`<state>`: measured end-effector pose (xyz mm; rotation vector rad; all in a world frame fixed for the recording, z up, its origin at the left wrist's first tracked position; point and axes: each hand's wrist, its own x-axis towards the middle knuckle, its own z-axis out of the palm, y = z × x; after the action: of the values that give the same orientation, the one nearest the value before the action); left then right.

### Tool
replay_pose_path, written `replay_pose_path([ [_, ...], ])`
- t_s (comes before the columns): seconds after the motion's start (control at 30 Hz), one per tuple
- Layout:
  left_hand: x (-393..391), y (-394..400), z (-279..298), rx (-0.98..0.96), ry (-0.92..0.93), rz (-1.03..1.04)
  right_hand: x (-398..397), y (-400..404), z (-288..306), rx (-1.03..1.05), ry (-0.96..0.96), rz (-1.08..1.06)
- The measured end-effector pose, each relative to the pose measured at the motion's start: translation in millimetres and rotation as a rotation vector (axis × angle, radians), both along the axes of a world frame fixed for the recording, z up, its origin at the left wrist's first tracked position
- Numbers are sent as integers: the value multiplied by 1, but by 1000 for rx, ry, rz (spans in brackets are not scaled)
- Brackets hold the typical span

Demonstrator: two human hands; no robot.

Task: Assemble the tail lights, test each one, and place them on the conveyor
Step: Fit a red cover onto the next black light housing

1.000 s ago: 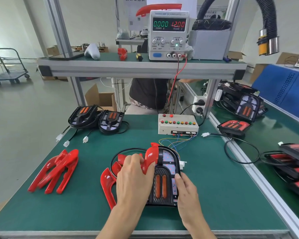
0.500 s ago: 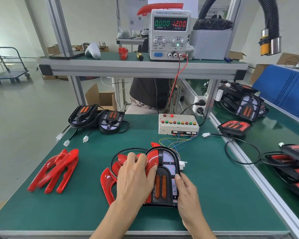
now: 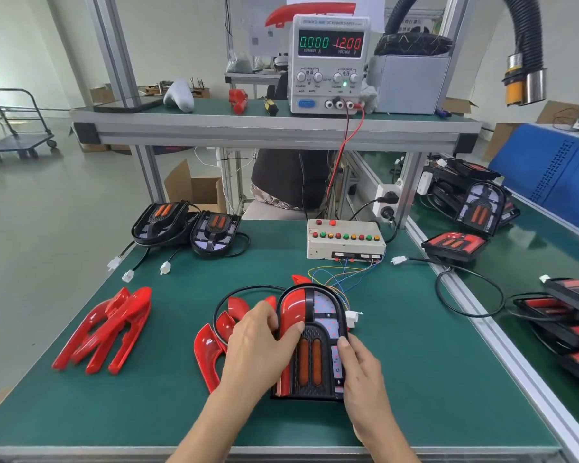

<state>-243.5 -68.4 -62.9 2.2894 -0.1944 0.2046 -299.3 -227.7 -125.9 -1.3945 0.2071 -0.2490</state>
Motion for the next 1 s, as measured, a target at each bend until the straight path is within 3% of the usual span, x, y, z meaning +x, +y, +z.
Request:
replay_pose_path([
  [0.1, 4, 6, -3, -273, 321, -26, 0, 0, 1, 11, -7, 11],
  [0.27, 12, 14, 1, -509, 487, -330, -2, -3, 3, 53, -15, 20],
  [0.53, 14, -1, -11, -764, 537, -442, -4, -5, 10, 60, -54, -4],
  [0.63, 17, -7, -9, -914, 535, -375, -6, -4, 11, 134, -110, -56],
  [0.77, 26, -20, 1, -1139, 554, -272, -7, 1, 10, 181, -44, -151],
  [1.0, 27, -41, 11, -1123, 512, -272, -3, 35, 22, 206, 34, 66],
])
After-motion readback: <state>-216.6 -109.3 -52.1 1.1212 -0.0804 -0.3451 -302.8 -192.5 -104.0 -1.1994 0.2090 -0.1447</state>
